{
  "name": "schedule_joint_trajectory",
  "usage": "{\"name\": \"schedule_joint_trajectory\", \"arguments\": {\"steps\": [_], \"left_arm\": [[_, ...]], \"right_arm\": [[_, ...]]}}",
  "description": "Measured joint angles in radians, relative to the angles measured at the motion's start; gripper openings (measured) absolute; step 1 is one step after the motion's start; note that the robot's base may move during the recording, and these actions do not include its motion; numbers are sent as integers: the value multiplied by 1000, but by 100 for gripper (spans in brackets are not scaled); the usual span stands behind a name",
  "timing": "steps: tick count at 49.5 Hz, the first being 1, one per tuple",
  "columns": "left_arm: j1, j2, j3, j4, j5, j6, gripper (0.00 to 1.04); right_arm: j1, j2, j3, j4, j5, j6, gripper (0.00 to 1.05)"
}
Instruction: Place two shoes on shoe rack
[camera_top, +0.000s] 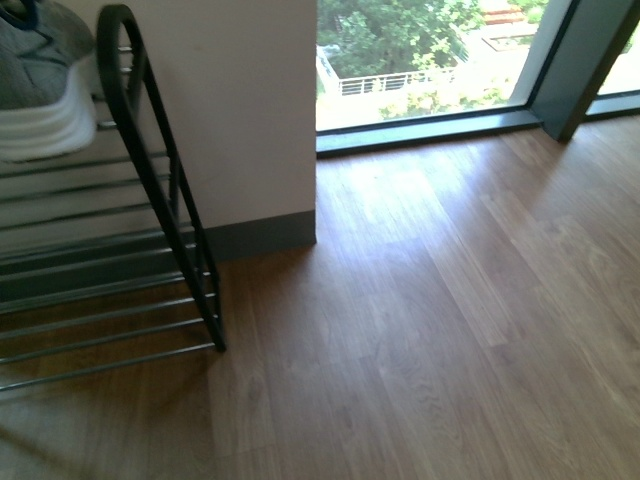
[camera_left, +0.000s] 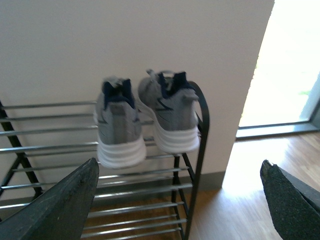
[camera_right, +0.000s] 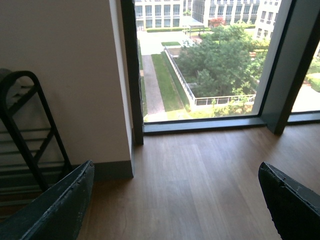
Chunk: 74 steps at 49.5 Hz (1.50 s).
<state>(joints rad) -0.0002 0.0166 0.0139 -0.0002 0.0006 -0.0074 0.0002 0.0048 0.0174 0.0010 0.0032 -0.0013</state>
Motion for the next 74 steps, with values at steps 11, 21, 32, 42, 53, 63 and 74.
{"name": "schedule_joint_trajectory", "arguments": {"steps": [11, 21, 32, 42, 53, 63, 74], "left_arm": [[0, 0, 0, 0, 0, 0, 95], [0, 0, 0, 0, -1, 0, 95], [0, 0, 0, 0, -3, 0, 95], [0, 0, 0, 0, 0, 0, 95], [0, 0, 0, 0, -1, 0, 95], [0, 0, 0, 0, -1, 0, 95], [0, 0, 0, 0, 0, 0, 95]], "right_arm": [[0, 0, 0, 0, 0, 2, 95], [-1, 0, 0, -1, -3, 2, 95], [0, 0, 0, -2, -4, 1, 95], [0, 0, 0, -2, -3, 2, 95], [0, 0, 0, -2, -3, 2, 95], [0, 0, 0, -2, -3, 2, 95], [0, 0, 0, -1, -3, 2, 95]]}}
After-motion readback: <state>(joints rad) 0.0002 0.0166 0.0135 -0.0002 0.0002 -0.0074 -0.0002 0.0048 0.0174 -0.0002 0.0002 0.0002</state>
